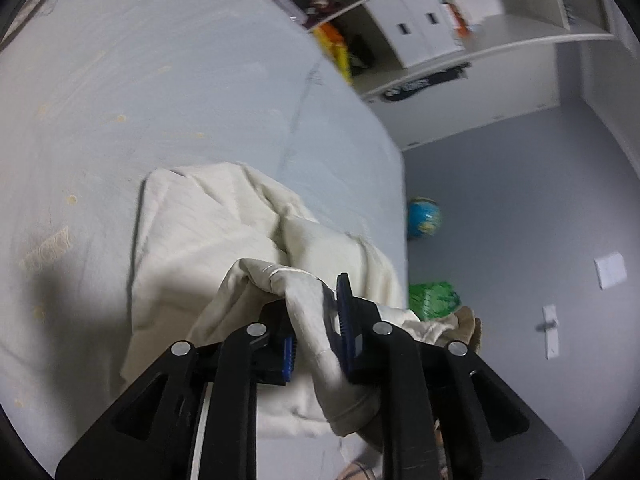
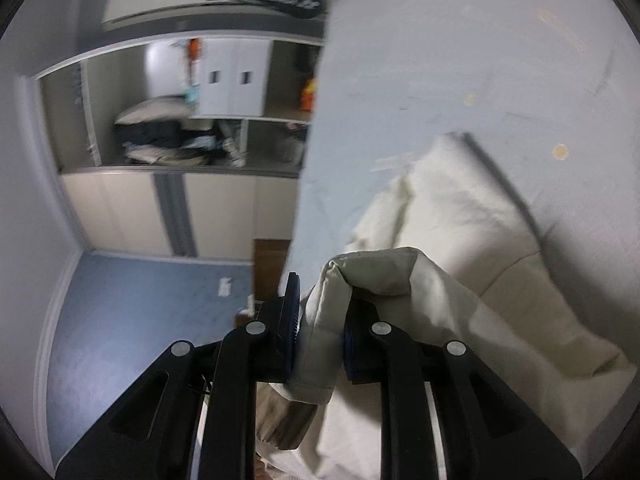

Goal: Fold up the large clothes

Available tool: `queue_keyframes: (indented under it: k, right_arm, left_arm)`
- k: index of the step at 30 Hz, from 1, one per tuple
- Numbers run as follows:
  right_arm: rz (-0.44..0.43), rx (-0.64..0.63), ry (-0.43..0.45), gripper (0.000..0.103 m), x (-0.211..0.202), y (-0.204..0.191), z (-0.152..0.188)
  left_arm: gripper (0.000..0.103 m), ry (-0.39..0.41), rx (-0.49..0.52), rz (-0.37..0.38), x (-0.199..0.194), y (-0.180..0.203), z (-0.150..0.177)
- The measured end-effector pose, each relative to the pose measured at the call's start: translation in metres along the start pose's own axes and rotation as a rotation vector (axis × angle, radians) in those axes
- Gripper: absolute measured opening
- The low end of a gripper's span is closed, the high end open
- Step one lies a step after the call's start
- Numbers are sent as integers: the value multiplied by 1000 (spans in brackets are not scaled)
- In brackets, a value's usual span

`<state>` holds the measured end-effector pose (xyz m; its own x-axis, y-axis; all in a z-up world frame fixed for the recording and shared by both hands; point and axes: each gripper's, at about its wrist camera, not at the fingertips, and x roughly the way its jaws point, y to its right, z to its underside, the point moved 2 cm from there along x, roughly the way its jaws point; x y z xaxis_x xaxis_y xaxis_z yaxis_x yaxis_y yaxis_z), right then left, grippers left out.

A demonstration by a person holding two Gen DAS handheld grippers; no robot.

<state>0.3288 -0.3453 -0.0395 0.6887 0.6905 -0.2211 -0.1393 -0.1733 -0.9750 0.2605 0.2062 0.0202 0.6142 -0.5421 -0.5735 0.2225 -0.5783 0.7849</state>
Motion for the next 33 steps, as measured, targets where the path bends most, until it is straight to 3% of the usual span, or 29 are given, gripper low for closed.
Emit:
queue_keyframes:
  k: [6, 9, 10, 13, 14, 16, 21, 26, 28, 30, 33]
  right_arm:
    - [57, 70, -2, 17, 20, 29, -10]
    - [61, 90, -31, 24, 23, 30, -14]
    - [58, 90, -42, 31, 23, 29, -15]
    - [42, 84, -45, 50, 14, 17, -18]
    - [35, 80, -43, 53, 10, 13, -19]
    - [32, 72, -41, 59, 5, 4, -19]
    - [36, -31, -13, 67, -8, -30, -7]
    - [17, -229, 67, 69, -19, -78, 6]
    - [30, -320, 60, 71, -16, -96, 18]
    - [88, -433, 18, 71, -6, -111, 37]
    - [247, -642, -42, 71, 17, -123, 72]
  left_arm:
    - [27, -47, -93, -59, 37, -28, -16]
    - [45, -45, -136, -19, 36, -32, -14]
    - [57, -37, -136, -1, 32, -32, -13]
    - [72, -6, -94, 41, 13, -18, -10]
    - [82, 12, -78, 50, 5, -12, -9]
    - [89, 50, -36, 30, -8, -3, -8]
    - [89, 109, 56, 0, -34, 25, 2]
    - [89, 95, 278, -144, -19, 73, 33]
    - [89, 78, 393, -206, -1, 96, 50]
    - [89, 73, 492, -243, 18, 117, 68]
    - [89, 65, 594, -282, 49, 143, 89]
